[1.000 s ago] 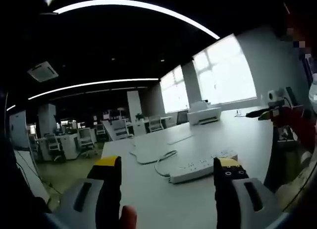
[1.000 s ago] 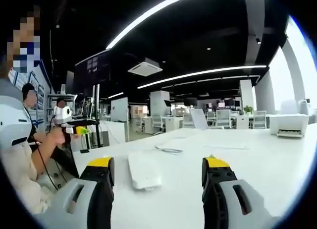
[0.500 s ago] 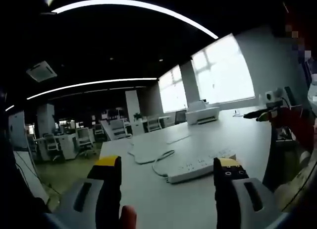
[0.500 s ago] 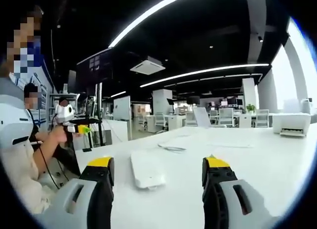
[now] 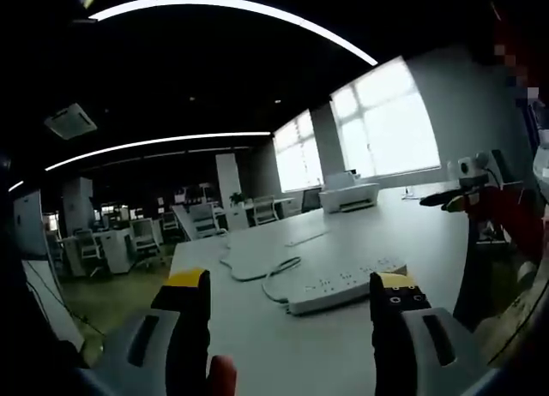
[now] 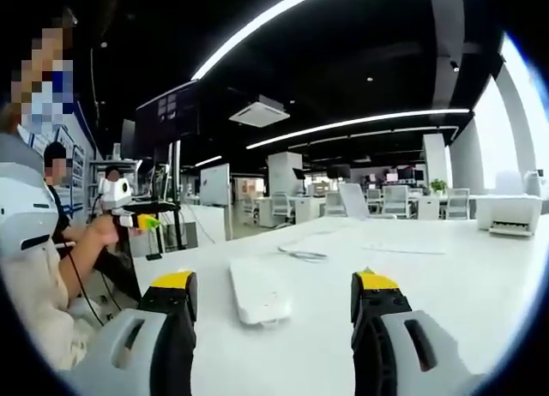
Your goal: Pick up the power strip scattered on the table, fix it on the side mounting bracket of the table, and press the switch
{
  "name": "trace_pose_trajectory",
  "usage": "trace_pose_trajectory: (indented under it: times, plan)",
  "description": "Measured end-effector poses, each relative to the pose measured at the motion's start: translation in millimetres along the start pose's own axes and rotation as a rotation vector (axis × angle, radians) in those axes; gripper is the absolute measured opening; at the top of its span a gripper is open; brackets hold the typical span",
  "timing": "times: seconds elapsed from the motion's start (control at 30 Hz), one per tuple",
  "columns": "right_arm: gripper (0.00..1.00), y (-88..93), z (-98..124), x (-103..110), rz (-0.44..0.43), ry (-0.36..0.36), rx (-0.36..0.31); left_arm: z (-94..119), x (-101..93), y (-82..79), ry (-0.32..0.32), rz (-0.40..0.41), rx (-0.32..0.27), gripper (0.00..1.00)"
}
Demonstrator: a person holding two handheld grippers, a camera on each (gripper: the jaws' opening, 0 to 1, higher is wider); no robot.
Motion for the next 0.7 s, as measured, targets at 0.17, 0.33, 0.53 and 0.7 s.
trace_pose_trajectory:
  times: [0.17, 0.33, 0.53, 0.7]
  plan:
    - [0.69, 2.9, -2.1, 1.3, -0.007, -0.006, 0.005, 0.8, 2.2, 0.0, -0.005, 0.004, -0.001, 0.79]
    - [0.69, 5.7, -5.1, 4.5, -0.011, -0.021, 0.01, 0.9, 1.4, 1.2, 0.003, 0.013, 0.003, 0.79]
    - [0.69, 13.7, -11.2, 7.0, -0.017, -0.04, 0.031, 0.0, -0.2, 2.2, 0.009, 0.015, 0.008, 0.79]
    - [0.69, 21.1, -14.3, 6.6, -0.03, -0.051, 0.045, -0.4, 0.8, 4.2, 0.009, 0.022, 0.012, 0.79]
Point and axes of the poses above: the point that each gripper's makers call its tool centre point, and the gripper's own axes: z roughly backward along the fingers, x roughly to its left, y roughly out of its underside, the point moved 3 cm from there along z, roughly backward along the fingers, and after that the axes turned 3 degrees about z, right-handed, at the moved point
